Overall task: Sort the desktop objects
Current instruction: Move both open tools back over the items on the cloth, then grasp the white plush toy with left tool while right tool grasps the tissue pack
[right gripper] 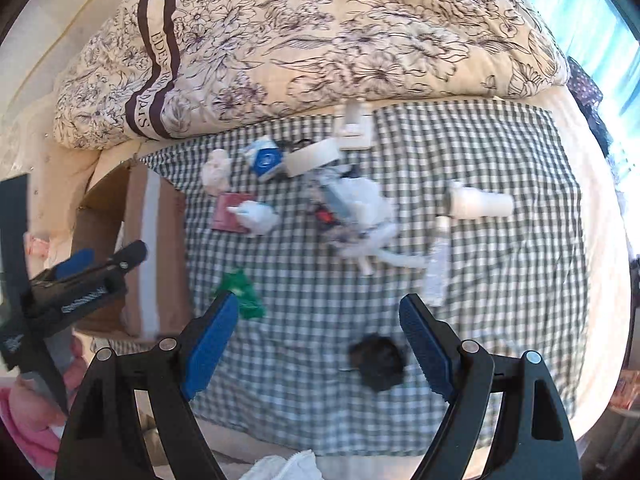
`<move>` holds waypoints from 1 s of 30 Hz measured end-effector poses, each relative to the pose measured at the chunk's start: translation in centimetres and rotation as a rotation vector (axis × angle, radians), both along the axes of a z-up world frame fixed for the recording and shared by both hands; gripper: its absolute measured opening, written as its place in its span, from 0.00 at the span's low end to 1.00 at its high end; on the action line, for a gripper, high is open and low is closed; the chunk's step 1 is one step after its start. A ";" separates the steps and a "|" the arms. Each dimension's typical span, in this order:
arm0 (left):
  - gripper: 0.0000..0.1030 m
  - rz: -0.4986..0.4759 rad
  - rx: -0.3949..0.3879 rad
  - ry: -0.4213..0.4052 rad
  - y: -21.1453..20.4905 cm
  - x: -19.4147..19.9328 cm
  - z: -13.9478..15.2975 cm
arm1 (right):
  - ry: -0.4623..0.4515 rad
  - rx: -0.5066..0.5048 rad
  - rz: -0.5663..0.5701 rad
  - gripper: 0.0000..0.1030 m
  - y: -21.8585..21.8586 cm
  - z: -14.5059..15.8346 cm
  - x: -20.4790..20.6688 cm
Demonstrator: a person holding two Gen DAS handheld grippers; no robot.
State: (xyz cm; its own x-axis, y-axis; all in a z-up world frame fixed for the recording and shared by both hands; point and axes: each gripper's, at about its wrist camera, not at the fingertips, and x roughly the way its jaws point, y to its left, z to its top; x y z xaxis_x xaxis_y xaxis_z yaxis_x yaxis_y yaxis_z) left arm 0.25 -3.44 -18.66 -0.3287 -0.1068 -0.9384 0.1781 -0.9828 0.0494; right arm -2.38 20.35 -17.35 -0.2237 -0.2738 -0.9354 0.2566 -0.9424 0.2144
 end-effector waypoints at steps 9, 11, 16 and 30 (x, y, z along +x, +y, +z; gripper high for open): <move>1.00 0.043 0.024 -0.028 4.9 -3.2 -5.4 | 0.004 0.007 0.166 0.80 2.8 -2.8 -4.7; 1.00 0.048 0.013 -0.032 5.1 -4.2 -6.6 | -0.008 -0.008 0.201 0.80 2.2 -4.2 -5.7; 1.00 0.068 0.012 -0.053 4.9 -6.5 -10.0 | -0.048 0.022 0.281 0.80 0.0 -8.5 -8.0; 1.00 0.100 0.043 -0.080 3.8 -9.9 -17.3 | -0.167 0.139 0.384 0.80 -5.0 -18.2 -12.2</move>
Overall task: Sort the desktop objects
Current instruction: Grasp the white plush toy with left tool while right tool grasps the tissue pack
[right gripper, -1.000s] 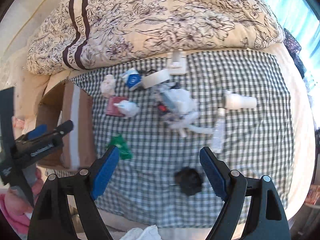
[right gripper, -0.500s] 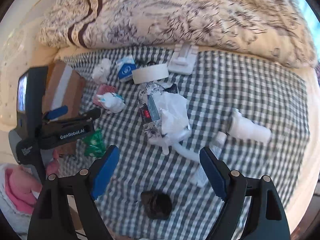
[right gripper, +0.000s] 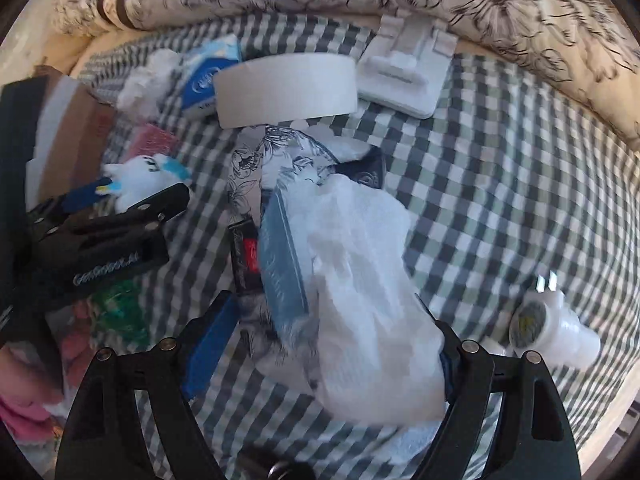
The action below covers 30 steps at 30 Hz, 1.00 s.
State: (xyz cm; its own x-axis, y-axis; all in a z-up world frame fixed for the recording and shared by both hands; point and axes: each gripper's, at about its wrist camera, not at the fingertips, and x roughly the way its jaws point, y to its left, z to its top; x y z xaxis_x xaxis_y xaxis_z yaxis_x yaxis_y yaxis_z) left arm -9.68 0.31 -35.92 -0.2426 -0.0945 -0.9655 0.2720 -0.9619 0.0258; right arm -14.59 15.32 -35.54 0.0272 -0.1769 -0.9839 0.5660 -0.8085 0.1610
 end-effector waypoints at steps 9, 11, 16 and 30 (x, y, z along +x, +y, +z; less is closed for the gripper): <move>0.66 -0.049 0.073 -0.001 -0.5 -0.6 -0.7 | -0.026 0.065 -0.049 0.71 -0.2 -1.7 -0.6; 0.48 -0.085 0.127 0.008 -0.5 -0.6 -0.4 | -0.035 0.072 -0.085 0.51 0.4 -1.6 -0.7; 0.47 -0.120 0.105 0.015 0.4 0.3 0.9 | -0.018 0.045 -0.152 0.35 1.8 0.8 -0.1; 0.48 -0.110 0.055 0.127 1.0 4.1 13.4 | 0.089 -0.108 -0.233 0.35 4.0 15.5 4.2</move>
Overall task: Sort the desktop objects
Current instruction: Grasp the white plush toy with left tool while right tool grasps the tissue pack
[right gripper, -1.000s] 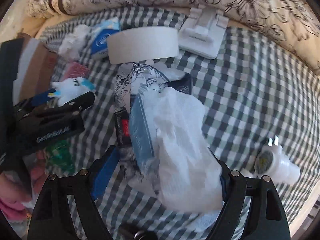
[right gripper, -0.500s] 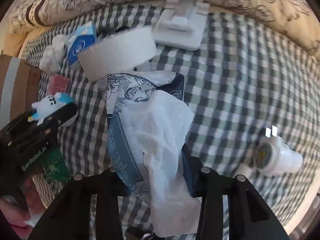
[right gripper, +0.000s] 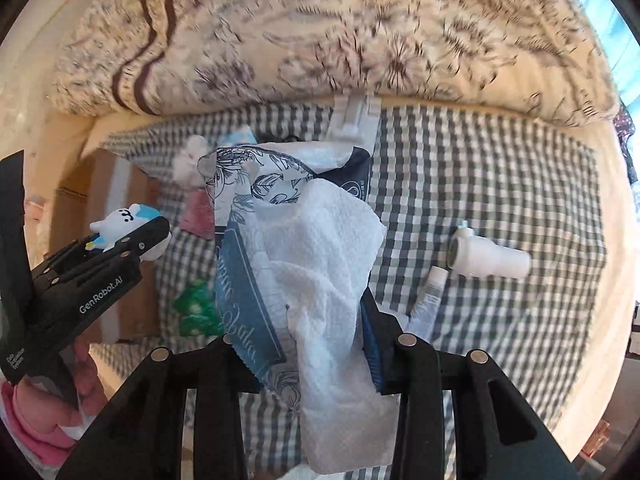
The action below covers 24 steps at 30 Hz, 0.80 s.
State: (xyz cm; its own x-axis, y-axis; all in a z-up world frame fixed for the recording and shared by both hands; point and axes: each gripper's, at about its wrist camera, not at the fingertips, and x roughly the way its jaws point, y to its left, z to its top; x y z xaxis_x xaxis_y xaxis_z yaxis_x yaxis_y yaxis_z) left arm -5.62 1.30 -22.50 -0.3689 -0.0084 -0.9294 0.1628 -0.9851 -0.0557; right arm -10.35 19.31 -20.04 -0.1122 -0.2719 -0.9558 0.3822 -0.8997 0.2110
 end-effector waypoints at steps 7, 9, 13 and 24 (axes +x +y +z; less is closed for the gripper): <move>0.48 -0.008 0.006 0.097 -0.3 2.5 8.2 | 0.101 -0.053 0.002 0.35 0.1 7.3 3.0; 0.48 -0.008 0.004 0.126 -1.1 3.4 10.0 | 0.116 -0.065 0.013 0.35 -0.8 8.4 3.8; 0.48 0.002 -0.014 0.163 -4.2 5.2 12.3 | 0.131 -0.092 0.034 0.35 -3.7 9.8 5.8; 0.48 0.043 -0.056 0.094 -19.6 8.5 10.0 | 0.028 -0.157 0.149 0.35 -20.0 7.3 13.9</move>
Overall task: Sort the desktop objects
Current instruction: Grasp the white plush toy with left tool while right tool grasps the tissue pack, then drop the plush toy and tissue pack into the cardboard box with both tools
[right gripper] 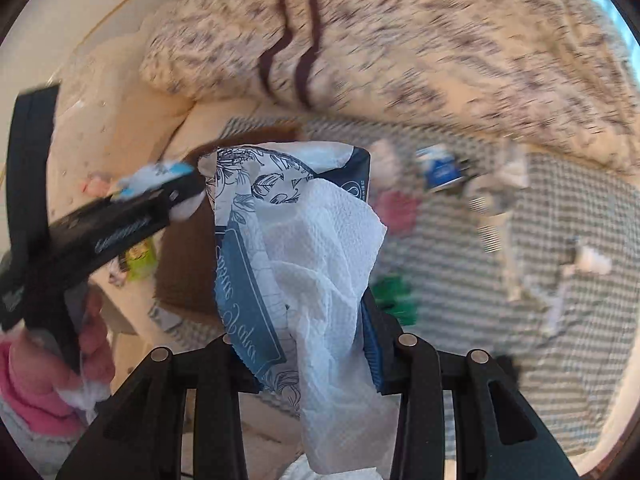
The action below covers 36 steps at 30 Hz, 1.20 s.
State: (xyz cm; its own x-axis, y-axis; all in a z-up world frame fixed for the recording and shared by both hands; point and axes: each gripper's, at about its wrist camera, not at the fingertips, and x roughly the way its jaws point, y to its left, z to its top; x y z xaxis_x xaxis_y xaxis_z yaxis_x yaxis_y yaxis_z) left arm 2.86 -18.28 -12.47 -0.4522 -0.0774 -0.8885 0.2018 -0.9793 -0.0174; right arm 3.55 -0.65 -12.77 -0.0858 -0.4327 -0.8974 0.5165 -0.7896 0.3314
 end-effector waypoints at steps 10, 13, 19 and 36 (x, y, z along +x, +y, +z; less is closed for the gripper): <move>0.86 -0.031 -0.009 -0.102 -6.0 -0.8 -5.4 | -0.092 0.046 0.069 0.58 -8.6 -5.9 2.5; 1.00 -0.032 -0.019 -0.142 -6.5 -1.5 -6.2 | -0.039 0.116 0.070 0.71 -9.3 -5.9 2.8; 1.00 -0.023 -0.001 -0.150 -6.7 -2.5 -6.3 | -0.047 0.087 0.058 0.71 -7.9 -5.2 2.1; 1.00 -0.156 0.009 -0.056 7.7 -5.0 -1.4 | 0.028 0.035 -0.287 0.71 12.8 -1.8 -0.9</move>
